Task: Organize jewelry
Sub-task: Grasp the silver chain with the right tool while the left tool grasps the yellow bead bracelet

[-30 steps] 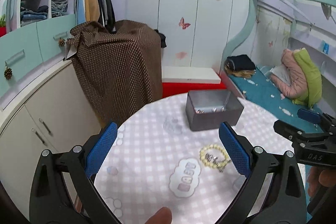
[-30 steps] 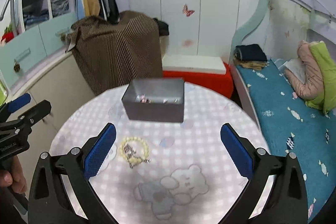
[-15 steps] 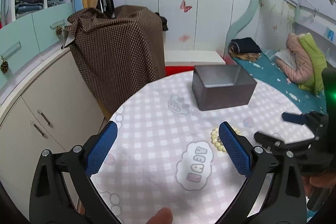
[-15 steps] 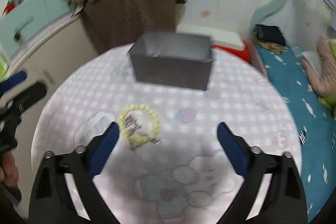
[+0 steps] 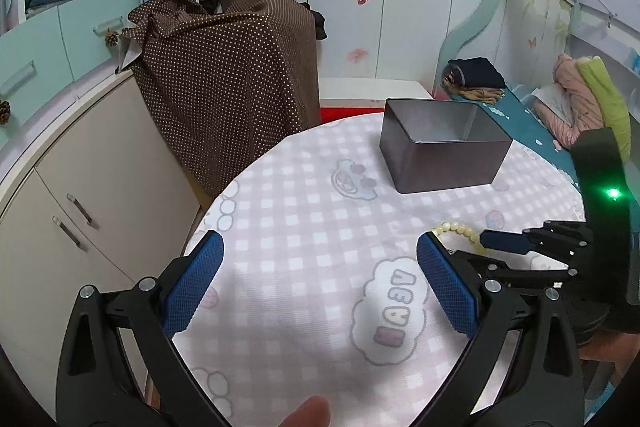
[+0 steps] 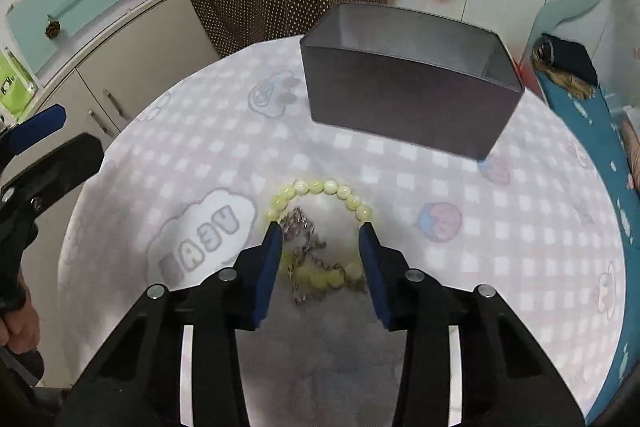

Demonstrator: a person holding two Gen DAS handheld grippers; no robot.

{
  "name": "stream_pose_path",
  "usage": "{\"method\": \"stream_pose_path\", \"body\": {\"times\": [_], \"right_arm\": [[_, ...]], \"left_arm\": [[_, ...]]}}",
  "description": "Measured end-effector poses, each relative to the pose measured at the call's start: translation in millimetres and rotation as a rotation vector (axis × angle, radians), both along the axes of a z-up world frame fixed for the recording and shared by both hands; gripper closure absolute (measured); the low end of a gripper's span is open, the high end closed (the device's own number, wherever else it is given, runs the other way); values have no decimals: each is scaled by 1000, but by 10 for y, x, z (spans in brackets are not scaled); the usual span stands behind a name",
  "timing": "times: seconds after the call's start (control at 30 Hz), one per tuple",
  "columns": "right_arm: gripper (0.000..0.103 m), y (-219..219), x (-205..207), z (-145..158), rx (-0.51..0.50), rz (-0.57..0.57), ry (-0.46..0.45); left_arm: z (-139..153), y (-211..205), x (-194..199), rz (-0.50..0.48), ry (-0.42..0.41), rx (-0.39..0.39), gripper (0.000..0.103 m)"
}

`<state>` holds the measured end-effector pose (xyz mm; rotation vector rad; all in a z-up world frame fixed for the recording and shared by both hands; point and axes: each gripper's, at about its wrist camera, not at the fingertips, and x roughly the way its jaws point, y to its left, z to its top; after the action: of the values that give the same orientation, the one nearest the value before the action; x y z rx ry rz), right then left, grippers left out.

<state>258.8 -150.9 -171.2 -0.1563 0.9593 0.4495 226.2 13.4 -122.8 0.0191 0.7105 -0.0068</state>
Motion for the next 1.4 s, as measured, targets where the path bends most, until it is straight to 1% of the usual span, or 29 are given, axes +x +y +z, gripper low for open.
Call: {"method": "stream_pose_path", "body": {"times": [0.07, 0.1, 0.33, 0.43, 0.47, 0.5, 0.57, 0.6, 0.63, 0.73, 0.83, 0.9, 1.03, 1.27, 1.4], "right_arm": [[75, 24, 36, -4, -13, 9, 10], [81, 42, 45, -18, -21, 19, 20], [83, 98, 43, -90, -49, 57, 11], [83, 166, 50, -103, -90, 86, 9], [85, 187, 46, -115, -103, 95, 2], [90, 205, 28, -123, -111, 108, -5], [90, 253, -21, -140, -133, 126, -32], [93, 259, -35, -147, -140, 131, -41], [99, 246, -44, -148, -132, 137, -38], [100, 182, -48, -123, -113, 118, -33], [100, 71, -34, -43, -37, 95, -19], [100, 23, -44, 13, -5, 84, -22], [100, -120, -69, 217, 87, 60, -33], [100, -375, -125, 583, 191, 20, -80], [100, -484, -162, 687, 203, -2, -105]], "left_arm": [[-14, 6, 17, 0, 4, 0, 6], [-24, 11, 29, 1, 8, -2, 6], [-60, 80, 72, 14, 19, -19, 6], [-72, 71, 83, 11, 23, -22, 6], [-77, 68, 87, 10, 25, -23, 6], [-80, 62, 87, 9, 25, -23, 6], [-86, 53, 94, 6, 29, -27, 6], [-87, 46, 97, 5, 30, -28, 6], [-83, 40, 96, 3, 29, -28, 6], [-68, 24, 89, -2, 24, -24, 6], [-74, 9, 99, -7, 26, -22, 6], [-75, -14, 104, -15, 26, -22, 6], [-76, -77, 115, -39, 30, -13, 6], [-159, -271, 256, -125, 81, -58, 6], [-304, -494, 400, -172, 131, -27, 6]]}}
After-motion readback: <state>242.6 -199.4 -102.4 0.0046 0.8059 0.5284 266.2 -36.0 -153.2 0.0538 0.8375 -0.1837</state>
